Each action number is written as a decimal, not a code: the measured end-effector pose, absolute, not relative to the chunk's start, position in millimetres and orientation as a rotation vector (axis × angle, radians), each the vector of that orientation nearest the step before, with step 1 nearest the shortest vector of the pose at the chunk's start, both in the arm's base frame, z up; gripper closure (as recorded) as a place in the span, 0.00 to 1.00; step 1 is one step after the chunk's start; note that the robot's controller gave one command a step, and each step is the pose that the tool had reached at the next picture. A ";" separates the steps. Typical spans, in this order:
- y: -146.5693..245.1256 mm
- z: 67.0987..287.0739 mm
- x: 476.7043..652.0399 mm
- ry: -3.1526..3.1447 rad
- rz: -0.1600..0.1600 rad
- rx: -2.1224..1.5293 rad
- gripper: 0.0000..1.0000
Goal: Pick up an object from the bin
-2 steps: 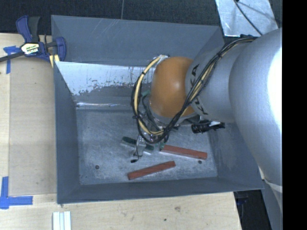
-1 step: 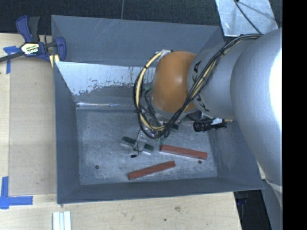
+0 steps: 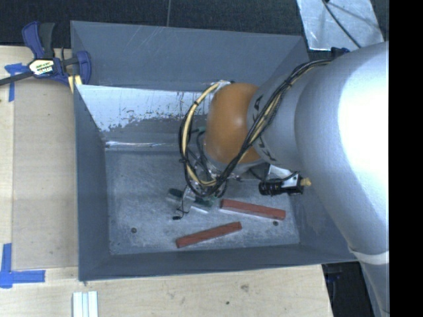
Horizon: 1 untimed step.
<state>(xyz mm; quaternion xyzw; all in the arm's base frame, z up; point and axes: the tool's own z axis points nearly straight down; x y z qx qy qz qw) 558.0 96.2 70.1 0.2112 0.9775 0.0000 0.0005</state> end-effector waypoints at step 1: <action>95.9 70.2 558.5 3.070 0.000 0.658 0.00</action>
Offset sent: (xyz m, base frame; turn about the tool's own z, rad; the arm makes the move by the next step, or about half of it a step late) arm 0.0000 0.0000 0.0000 0.0000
